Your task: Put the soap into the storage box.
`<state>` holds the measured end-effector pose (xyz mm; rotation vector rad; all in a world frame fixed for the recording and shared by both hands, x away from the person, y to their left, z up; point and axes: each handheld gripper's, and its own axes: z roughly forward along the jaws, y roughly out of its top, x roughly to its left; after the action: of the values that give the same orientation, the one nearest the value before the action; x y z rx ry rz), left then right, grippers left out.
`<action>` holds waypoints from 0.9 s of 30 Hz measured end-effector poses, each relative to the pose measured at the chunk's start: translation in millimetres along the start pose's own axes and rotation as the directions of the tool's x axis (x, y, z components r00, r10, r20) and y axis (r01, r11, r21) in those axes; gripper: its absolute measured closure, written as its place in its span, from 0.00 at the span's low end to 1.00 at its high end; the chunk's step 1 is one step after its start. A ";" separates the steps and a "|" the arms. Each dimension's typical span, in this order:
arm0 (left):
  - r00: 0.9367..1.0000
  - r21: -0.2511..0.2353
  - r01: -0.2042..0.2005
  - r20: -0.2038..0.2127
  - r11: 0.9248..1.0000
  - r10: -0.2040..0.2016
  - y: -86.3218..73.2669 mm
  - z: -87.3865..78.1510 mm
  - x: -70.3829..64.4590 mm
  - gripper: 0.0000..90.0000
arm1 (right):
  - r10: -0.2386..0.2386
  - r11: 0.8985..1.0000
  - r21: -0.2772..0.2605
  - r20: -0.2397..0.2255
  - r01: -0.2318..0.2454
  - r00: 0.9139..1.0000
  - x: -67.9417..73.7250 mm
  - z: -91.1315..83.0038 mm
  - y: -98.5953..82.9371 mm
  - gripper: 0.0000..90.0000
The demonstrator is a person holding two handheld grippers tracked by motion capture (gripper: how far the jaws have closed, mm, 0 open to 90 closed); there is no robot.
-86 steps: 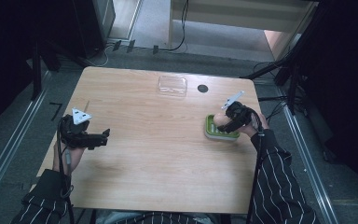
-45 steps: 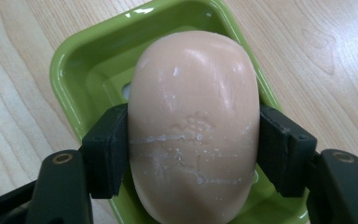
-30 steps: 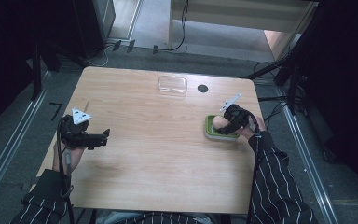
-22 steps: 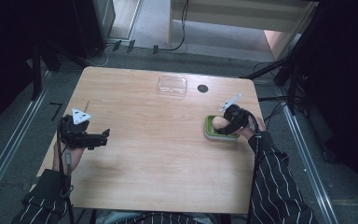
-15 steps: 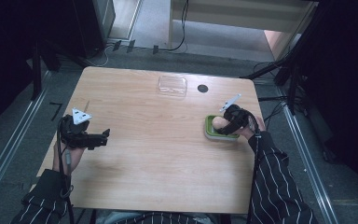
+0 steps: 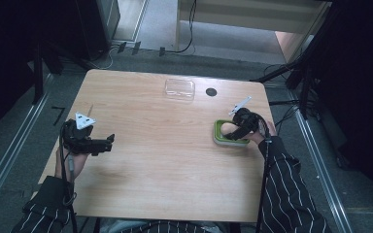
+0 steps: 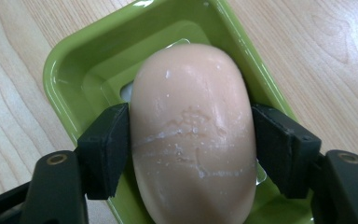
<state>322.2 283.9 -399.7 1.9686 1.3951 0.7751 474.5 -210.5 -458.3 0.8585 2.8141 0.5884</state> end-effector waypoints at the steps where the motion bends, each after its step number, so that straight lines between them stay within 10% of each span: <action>1: 1.000 0.001 -0.002 0.001 1.000 0.002 0.1 -0.1 0.0 0.00 | 0.001 1.000 0.002 0.003 -0.001 1.000 0.3 -0.4 0.2 0.34; 27: 1.000 -0.001 -0.012 0.006 1.000 0.012 1.3 0.9 -2.1 0.00 | 0.132 0.988 -0.086 0.018 -0.130 0.991 12.5 -36.4 18.5 0.11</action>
<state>323.1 281.4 -399.6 1.9789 1.3801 0.7740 464.6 -201.3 -417.8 1.0330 2.7051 0.7059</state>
